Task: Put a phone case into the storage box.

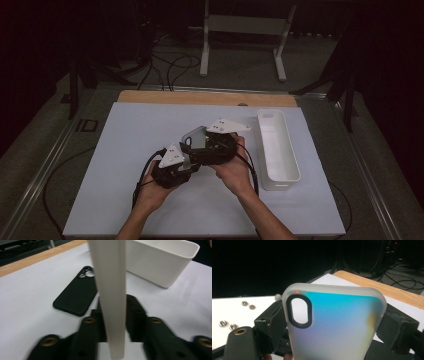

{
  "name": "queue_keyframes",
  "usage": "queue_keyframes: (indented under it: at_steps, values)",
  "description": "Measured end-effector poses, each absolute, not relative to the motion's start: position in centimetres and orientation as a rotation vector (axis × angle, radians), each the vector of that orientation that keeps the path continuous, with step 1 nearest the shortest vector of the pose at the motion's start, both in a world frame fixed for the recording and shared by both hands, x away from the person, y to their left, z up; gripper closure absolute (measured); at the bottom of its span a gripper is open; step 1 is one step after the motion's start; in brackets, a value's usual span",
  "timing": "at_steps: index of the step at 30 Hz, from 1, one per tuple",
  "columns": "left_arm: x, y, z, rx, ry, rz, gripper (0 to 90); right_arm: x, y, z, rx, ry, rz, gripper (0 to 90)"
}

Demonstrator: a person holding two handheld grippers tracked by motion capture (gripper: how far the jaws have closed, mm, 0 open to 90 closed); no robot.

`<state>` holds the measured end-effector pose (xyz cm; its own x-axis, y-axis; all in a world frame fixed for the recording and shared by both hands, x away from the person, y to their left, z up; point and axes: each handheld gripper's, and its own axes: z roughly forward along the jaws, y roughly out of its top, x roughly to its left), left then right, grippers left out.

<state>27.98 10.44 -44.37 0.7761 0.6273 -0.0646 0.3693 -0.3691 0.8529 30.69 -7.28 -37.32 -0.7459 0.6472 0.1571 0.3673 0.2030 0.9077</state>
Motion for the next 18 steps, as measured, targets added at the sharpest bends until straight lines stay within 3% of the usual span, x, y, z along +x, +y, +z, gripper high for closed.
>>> queue_keyframes:
  at_steps: [5, 6, 9, 11, 18]
  values:
    - [27.8, 10.8, -44.2, 1.966, 0.787, 0.399, 29.7, 30.7, -7.5, -37.4, 0.967, 2.204, 1.561, 17.3]
    - [27.9, 10.8, -44.2, 1.961, 0.795, 0.405, 17.0, 30.8, -7.7, -37.3, 0.979, 2.193, 1.571, 17.3]
    - [27.8, 11.2, -44.1, 1.932, 0.825, 0.431, 12.0, 30.8, -7.8, -37.4, 0.986, 2.187, 1.575, 17.3]
    - [27.9, 11.6, -44.0, 1.929, 0.832, 0.427, 0.2, 30.8, -8.1, -37.4, 0.99, 2.189, 1.563, 17.3]
    - [27.9, 13.8, -43.9, 1.846, 0.872, 0.48, 0.1, 30.9, -8.5, -37.4, 0.989, 2.182, 1.556, 17.3]
